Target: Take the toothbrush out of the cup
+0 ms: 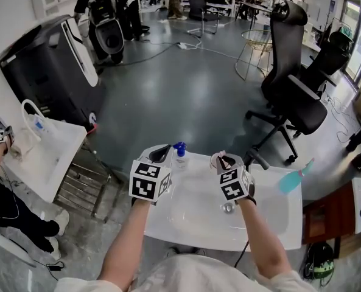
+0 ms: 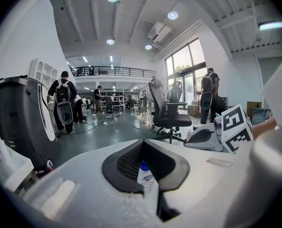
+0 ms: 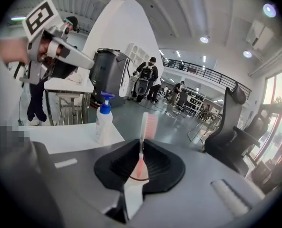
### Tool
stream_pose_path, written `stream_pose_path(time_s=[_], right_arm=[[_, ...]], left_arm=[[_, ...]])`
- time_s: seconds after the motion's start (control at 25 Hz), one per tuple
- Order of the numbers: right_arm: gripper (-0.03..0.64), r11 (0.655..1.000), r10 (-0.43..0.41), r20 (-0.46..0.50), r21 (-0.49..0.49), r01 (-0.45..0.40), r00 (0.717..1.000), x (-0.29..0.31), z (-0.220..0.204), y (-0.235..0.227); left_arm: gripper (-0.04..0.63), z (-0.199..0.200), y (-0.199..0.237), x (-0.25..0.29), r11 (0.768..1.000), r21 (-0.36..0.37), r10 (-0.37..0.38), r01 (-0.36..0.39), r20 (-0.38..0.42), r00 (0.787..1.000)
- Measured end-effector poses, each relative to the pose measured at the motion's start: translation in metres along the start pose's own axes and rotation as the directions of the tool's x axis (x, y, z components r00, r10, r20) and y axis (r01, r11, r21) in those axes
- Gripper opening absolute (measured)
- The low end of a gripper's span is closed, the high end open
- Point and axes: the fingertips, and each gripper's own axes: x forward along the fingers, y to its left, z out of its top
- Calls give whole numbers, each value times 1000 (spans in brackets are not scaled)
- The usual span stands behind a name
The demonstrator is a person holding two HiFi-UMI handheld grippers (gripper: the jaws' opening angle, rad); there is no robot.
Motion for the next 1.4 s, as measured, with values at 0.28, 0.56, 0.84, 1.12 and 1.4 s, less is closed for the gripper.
stream_pose_path(time_s=[0.28, 0.56, 0.84, 1.12, 1.4], right_arm=[[26, 991, -34, 59, 130, 26, 998, -15, 16, -24], [26, 977, -68, 104, 208, 45, 992, -32, 29, -43], [26, 968, -103, 154, 242, 64, 983, -52, 44, -60], [26, 958, -143, 217, 274, 80, 966, -81, 60, -78], [26, 942, -186, 265, 322, 95, 946, -107, 66, -92]], left_arm=[[3, 2, -3, -1, 1000, 7, -13, 13, 2, 1000], [3, 4, -8, 1, 1000, 14, -26, 26, 5, 1000], [3, 8, -11, 4, 999, 16, -35, 35, 13, 999], [3, 13, -16, 7, 999, 20, -37, 36, 27, 999], [3, 19, -19, 6, 999, 18, -29, 28, 45, 999]])
